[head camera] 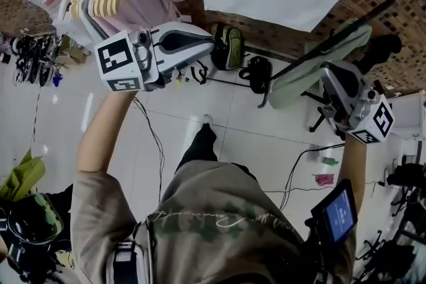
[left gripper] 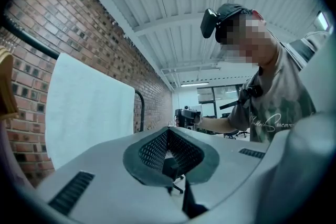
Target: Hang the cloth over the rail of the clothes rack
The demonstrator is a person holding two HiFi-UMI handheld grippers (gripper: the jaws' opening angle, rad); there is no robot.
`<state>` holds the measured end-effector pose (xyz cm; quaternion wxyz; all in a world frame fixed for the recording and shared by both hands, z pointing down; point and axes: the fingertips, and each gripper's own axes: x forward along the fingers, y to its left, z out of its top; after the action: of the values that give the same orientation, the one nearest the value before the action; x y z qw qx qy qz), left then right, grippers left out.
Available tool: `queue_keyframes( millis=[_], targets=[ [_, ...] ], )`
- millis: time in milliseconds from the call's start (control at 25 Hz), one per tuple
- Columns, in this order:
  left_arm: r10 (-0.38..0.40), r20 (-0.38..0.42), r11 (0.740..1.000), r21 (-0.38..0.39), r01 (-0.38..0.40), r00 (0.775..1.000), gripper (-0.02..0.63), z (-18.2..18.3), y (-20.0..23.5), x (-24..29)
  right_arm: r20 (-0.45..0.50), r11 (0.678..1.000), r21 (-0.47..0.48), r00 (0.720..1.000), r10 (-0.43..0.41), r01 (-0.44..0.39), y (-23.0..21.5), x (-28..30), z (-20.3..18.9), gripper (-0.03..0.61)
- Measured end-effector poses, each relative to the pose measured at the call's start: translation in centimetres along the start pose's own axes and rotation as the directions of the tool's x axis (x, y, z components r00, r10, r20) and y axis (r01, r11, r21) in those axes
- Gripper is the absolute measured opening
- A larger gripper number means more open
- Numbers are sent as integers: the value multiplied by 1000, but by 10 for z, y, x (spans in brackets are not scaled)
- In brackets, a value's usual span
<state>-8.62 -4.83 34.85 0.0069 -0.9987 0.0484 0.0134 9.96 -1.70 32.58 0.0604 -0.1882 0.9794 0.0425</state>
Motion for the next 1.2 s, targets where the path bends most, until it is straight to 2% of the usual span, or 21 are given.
queue_keyframes(
  millis=[160, 240, 400, 560, 720, 920, 1120, 1200],
  targets=[
    [38, 5, 999, 10, -38, 999, 5, -1, -68, 8, 20, 997, 23, 997, 72, -73, 65, -18, -7, 6],
    [42, 25, 999, -11, -42, 999, 5, -2, -98, 11, 32, 995, 46, 996, 85, -86, 93, -26, -9, 6],
    [21, 99, 992, -125, -9, 995, 5, -1, -135, 1, 59, 996, 68, 997, 53, -57, 137, -36, -5, 6],
    [84, 54, 994, -78, -79, 995, 5, -12, -151, -29, 97, 998, 67, 995, 13, -20, 176, -35, 6, 6],
    [13, 69, 994, -110, -5, 998, 5, -14, -173, -34, 68, 997, 68, 997, 30, -35, 204, -28, 5, 6],
    [-31, 25, 997, -69, 33, 999, 5, -21, -197, -33, 28, 998, 60, 1000, -4, 2, 217, -9, -10, 6],
    [-91, 81, 987, -124, 101, 993, 5, -21, -218, -39, 20, 995, 97, 999, 26, -28, 231, 12, -27, 6],
    [-101, 65, 989, -104, 107, 993, 5, -24, -223, -42, 5, 993, 108, 999, 42, -42, 234, 19, -31, 6]
  ],
)
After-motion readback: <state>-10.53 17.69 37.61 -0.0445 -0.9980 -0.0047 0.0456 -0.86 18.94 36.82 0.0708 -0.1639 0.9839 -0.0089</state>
